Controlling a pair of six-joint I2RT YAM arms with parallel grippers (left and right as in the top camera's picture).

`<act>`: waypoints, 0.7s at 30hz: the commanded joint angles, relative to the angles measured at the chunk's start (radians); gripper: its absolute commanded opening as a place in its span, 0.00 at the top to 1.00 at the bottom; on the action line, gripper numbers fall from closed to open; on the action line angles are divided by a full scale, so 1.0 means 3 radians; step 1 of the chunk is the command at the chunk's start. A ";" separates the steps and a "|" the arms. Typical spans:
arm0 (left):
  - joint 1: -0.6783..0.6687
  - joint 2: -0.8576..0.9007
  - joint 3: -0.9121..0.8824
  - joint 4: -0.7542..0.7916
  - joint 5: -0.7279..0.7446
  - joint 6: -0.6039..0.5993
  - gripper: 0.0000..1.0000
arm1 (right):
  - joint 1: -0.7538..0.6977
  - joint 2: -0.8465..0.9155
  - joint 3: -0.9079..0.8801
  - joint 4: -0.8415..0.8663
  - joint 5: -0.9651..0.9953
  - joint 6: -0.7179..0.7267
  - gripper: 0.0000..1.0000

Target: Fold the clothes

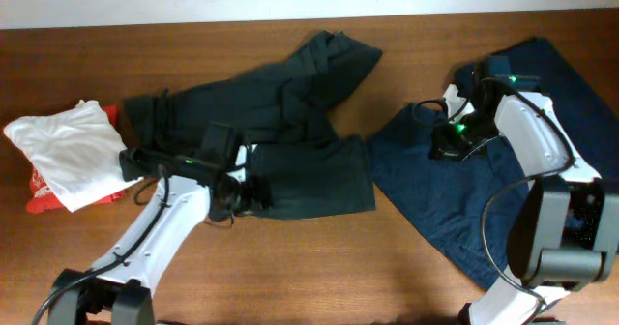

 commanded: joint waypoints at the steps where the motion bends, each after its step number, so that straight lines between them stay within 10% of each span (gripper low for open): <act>1: -0.0067 -0.0006 -0.0224 0.0121 0.0216 0.0047 0.13 | 0.0074 0.0104 0.0009 0.0001 -0.0099 -0.0058 0.89; 16: -0.0067 0.0444 -0.0683 0.1102 0.0318 -0.1324 0.23 | 0.0076 0.0108 0.0009 0.0000 -0.0098 -0.0058 0.87; 21: -0.0008 0.0595 -0.0682 0.1181 0.0390 -0.1314 1.00 | 0.0074 0.0108 0.0009 0.0001 -0.0078 -0.0058 0.86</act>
